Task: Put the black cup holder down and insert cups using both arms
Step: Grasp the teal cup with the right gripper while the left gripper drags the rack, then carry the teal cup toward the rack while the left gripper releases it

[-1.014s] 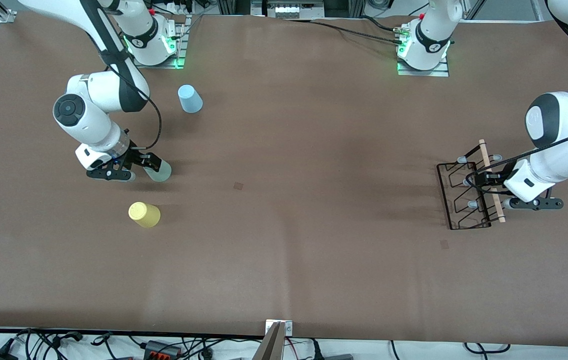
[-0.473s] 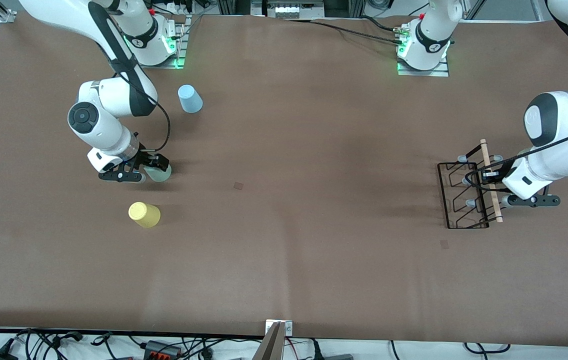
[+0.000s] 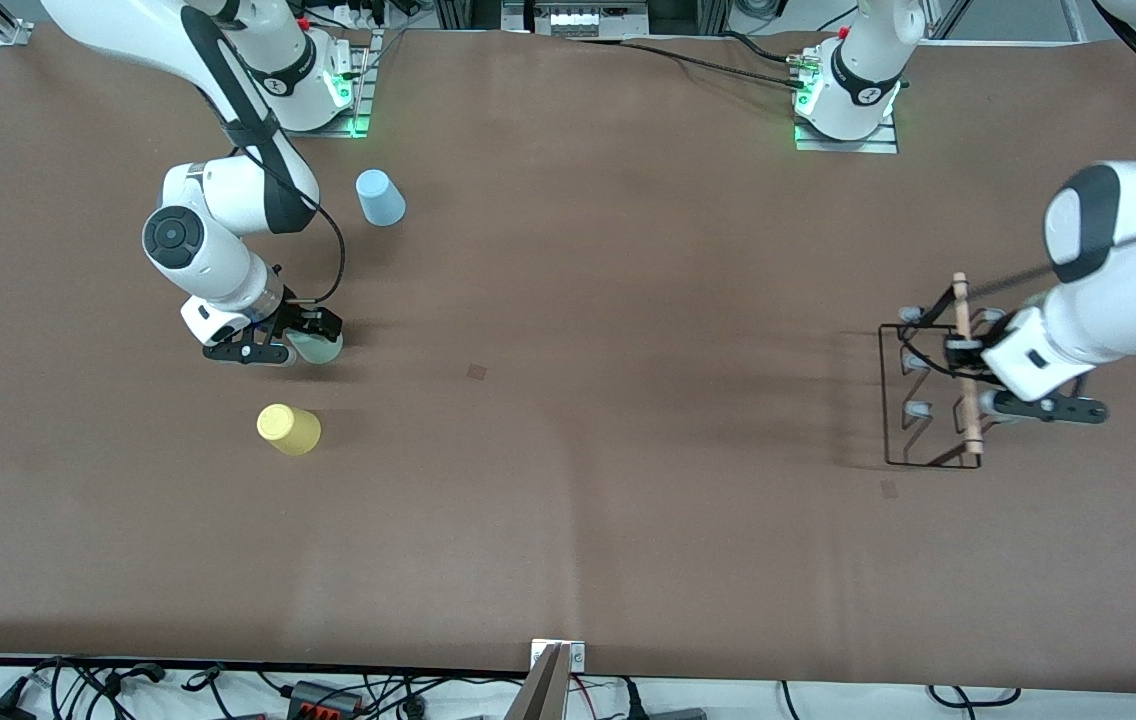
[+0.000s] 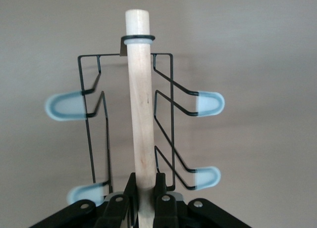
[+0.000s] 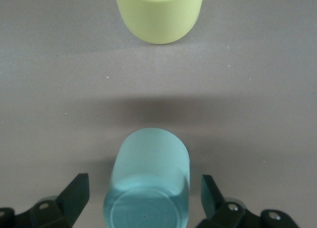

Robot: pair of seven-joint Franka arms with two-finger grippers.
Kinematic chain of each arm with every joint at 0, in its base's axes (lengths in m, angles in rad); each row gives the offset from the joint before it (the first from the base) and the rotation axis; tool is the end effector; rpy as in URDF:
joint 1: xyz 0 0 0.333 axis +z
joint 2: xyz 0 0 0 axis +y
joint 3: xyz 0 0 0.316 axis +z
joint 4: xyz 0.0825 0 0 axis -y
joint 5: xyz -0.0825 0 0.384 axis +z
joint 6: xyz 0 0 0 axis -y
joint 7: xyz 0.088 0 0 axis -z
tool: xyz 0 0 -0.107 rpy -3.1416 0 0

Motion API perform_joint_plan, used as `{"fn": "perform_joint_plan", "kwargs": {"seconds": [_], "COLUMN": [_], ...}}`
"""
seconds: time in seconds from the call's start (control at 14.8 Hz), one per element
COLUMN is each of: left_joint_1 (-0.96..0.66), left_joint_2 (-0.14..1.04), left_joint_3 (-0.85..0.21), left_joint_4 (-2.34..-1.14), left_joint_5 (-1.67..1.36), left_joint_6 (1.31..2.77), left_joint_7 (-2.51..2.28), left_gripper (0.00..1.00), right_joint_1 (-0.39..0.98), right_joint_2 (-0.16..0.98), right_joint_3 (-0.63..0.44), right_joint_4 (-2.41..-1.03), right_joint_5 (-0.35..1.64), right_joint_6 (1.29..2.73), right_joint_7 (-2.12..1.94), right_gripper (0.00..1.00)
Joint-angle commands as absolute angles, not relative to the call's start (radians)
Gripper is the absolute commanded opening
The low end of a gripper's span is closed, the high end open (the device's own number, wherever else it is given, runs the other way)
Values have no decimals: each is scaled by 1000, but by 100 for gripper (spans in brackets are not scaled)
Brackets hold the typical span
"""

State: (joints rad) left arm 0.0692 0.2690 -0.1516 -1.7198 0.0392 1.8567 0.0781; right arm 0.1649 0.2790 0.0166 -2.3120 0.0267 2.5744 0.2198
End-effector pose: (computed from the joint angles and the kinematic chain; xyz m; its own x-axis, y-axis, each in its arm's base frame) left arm 0.6195 -0.0413 0.4193 0.9772 -0.1699 -0.1277 -0.1695 -0.9854 0.0143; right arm 0.5152 0.0943 0.2215 0.9979 -0.0613 -0.0205 -0.0616 -0.9980 -0.0144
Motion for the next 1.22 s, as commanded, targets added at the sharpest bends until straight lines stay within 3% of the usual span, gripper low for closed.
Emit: {"fn": "perform_joint_plan", "kwargs": {"seconds": [0.0, 0.34, 0.41, 0.81, 1.08, 1.15], "left_joint_1": [-15, -276, -319, -498, -535, -535], "left_joint_2": [307, 391, 414, 566, 603, 603], "left_joint_3": [-189, -198, -196, -198, -198, -198], "left_joint_4": [-1646, -1596, -1579, -1464, -1459, -1459], "left_joint_5": [45, -75, -77, -81, -81, -81], "left_joint_6": [1809, 1821, 1825, 1942, 2002, 2000], "left_joint_7": [69, -185, -252, -589, -676, -681], "left_gripper": [1, 1, 1, 1, 1, 14], "right_joint_1": [172, 172, 172, 167, 167, 166], "right_joint_2": [275, 273, 265, 143, 129, 129], "right_joint_3": [17, 17, 17, 17, 37, 40], "right_joint_4": [-2326, -2324, -2319, -2189, -2154, -2151], "right_joint_5": [31, 31, 31, 15, 14, 14], "right_joint_6": [2589, 2574, 2565, 2310, 2283, 2283], "right_joint_7": [235, 236, 232, 215, 199, 199], "right_gripper": [88, 30, 23, 20, 20, 20]}}
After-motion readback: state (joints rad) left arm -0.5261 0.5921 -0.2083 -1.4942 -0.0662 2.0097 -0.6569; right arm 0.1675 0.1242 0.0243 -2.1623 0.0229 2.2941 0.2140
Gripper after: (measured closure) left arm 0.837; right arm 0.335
